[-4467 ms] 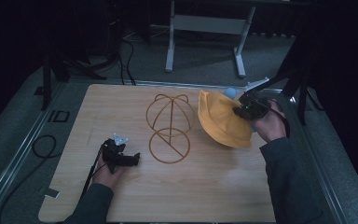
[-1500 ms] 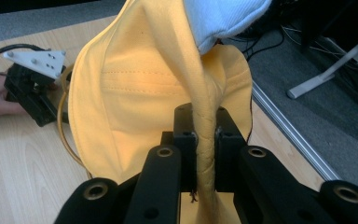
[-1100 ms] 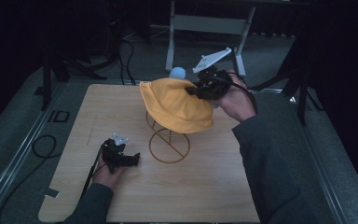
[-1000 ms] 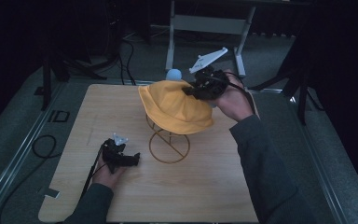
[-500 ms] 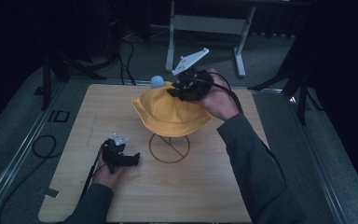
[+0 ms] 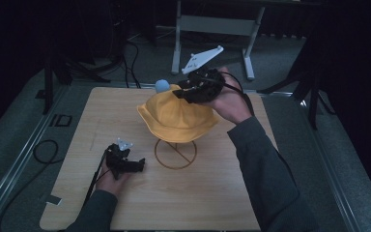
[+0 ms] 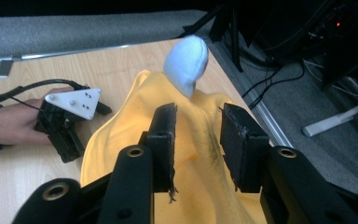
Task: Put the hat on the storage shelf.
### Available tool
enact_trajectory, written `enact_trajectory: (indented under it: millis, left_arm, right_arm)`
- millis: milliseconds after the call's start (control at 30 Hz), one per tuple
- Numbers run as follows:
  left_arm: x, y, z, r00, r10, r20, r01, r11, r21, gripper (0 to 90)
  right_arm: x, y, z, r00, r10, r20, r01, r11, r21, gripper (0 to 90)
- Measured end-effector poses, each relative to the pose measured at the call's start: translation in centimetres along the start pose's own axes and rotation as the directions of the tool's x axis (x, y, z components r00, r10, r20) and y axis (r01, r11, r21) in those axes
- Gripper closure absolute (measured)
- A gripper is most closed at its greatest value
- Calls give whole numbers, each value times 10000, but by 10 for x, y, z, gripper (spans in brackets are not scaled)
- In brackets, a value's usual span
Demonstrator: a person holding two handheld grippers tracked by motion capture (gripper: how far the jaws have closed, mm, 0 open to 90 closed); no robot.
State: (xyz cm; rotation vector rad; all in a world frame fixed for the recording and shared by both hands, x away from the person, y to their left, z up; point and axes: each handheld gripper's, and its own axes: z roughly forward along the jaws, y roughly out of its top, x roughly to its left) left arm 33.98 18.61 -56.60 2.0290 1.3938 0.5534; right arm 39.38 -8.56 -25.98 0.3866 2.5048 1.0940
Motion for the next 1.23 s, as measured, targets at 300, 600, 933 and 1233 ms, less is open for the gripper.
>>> enact_trajectory:
  millis: [300, 600, 933, 1233]
  left_arm:
    - [0, 0, 0, 10000, -1, -8, 1, 10000, 0, 1]
    - [0, 0, 0, 10000, 2, -21, -2, 10000, -20, 1]
    - [0, 0, 0, 10000, 4, -9, -4, 10000, -9, 1]
    - [0, 0, 0, 10000, 8, -9, -8, 10000, -5, 1]
  right_arm:
    - [5, 0, 6, 9999, -142, -46, 142, 9998, 146, 872]
    - [12, 3, 22, 9995, -243, -194, 248, 9993, 270, 869]
    - [6, 3, 5, 9997, -3, -243, -4, 9996, -281, 681]
    - [3, 1, -1, 9995, 175, -263, -187, 9987, -463, 600]
